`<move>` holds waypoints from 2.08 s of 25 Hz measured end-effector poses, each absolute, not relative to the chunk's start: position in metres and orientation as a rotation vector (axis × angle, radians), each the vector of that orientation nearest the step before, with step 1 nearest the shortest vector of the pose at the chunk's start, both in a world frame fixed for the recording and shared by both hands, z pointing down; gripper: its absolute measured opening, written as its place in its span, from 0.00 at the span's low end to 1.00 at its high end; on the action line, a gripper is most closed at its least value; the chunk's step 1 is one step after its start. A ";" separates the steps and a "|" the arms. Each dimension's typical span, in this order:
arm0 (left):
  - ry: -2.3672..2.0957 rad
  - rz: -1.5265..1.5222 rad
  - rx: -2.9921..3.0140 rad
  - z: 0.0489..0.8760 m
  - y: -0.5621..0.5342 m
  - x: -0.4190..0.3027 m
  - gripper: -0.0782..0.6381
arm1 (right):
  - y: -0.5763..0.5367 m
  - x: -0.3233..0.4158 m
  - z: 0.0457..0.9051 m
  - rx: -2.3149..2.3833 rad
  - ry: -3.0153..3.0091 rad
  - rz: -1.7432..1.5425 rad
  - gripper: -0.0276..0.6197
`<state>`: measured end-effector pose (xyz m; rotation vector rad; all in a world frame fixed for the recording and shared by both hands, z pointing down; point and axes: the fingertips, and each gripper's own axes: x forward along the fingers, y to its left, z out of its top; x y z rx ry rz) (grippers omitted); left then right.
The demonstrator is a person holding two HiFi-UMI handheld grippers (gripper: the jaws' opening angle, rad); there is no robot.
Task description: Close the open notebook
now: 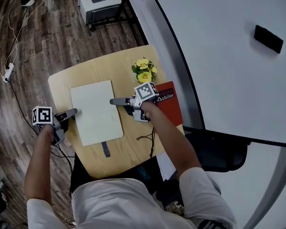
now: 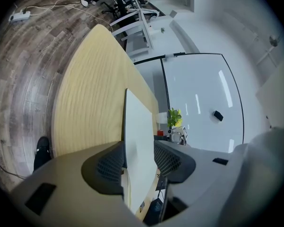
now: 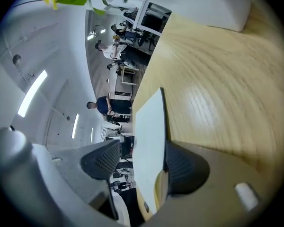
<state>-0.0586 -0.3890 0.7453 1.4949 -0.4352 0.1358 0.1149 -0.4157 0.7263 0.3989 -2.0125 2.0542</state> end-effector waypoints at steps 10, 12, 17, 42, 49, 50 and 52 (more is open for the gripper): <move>-0.449 0.166 1.554 0.751 -0.387 -0.063 0.20 | -0.417 0.124 0.728 0.413 -2.147 1.914 0.30; -0.454 0.175 1.588 0.749 -0.387 -0.065 0.17 | -0.417 0.124 0.726 0.411 -2.177 1.866 0.28; -0.461 0.186 1.696 0.744 -0.380 -0.067 0.17 | -0.409 0.122 0.723 0.428 -2.247 1.729 0.25; -0.600 0.488 2.361 0.719 -0.364 -0.061 0.15 | -0.380 0.131 0.708 0.506 -2.555 0.745 0.11; -0.616 0.597 2.489 0.718 -0.357 -0.058 0.15 | -0.371 0.132 0.707 0.525 -2.580 0.507 0.11; -0.624 0.613 2.506 0.717 -0.356 -0.058 0.15 | -0.370 0.133 0.707 0.528 -2.580 0.476 0.11; -0.635 0.652 2.541 0.718 -0.354 -0.057 0.15 | -0.367 0.133 0.707 0.529 -2.578 0.419 0.11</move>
